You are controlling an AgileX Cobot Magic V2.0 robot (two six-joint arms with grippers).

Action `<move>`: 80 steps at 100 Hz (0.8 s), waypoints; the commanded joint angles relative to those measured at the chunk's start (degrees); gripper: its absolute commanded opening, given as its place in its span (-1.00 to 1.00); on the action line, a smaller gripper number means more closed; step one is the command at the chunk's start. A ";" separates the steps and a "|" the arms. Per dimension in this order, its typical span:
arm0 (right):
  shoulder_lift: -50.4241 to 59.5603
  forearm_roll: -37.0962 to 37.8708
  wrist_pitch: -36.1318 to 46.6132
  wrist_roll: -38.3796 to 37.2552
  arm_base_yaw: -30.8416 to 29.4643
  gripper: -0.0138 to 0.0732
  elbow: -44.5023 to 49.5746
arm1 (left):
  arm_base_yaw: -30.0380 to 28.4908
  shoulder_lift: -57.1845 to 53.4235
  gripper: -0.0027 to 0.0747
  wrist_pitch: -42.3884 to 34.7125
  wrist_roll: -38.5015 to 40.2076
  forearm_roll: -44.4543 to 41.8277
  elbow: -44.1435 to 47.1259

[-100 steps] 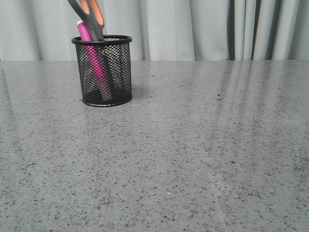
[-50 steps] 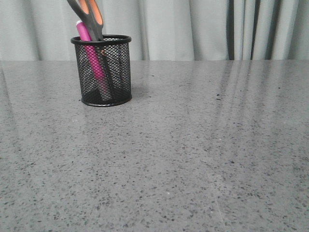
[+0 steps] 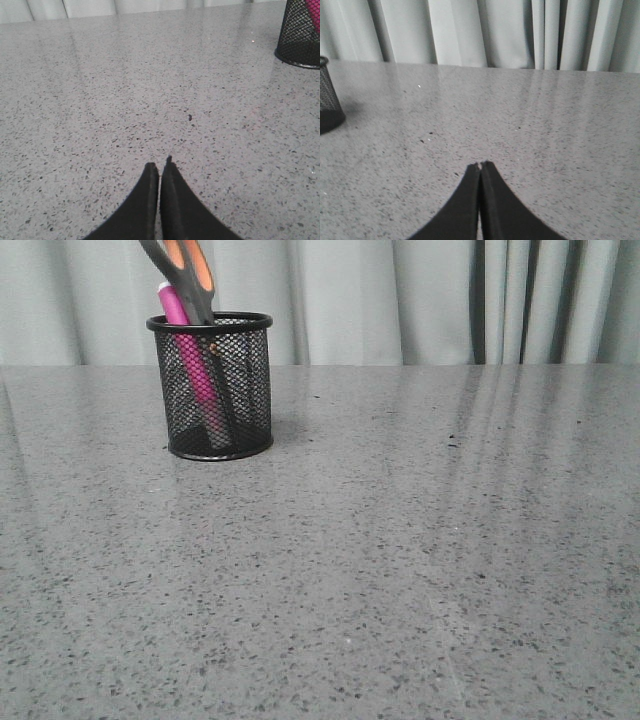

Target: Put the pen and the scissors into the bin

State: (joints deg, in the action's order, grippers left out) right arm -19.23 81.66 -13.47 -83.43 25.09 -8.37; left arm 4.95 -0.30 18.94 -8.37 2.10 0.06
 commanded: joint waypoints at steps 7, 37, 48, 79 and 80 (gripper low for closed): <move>-0.13 -34.55 -5.26 38.05 -0.32 -0.80 -6.46 | -0.24 -1.75 -0.98 -3.27 0.01 0.75 2.52; -0.13 -21.97 -3.26 31.51 -0.32 -0.80 -5.73 | -0.24 -1.75 -0.98 -3.27 0.01 0.75 2.52; 0.14 -26.42 -3.96 36.01 -1.01 -0.80 -5.41 | -0.24 -1.75 -0.98 -3.27 0.01 0.75 2.52; 0.86 -82.03 27.53 100.50 -26.37 -0.80 4.77 | -0.24 -1.75 -0.98 -3.27 0.01 0.75 2.52; 0.97 -81.66 28.43 100.35 -27.18 -0.80 5.77 | -0.24 -1.75 -0.98 -3.27 0.01 0.75 2.52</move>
State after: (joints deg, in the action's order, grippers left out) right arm -18.74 6.47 -5.51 5.53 3.95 -6.15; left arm 4.93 -0.30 18.94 -8.37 2.10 0.06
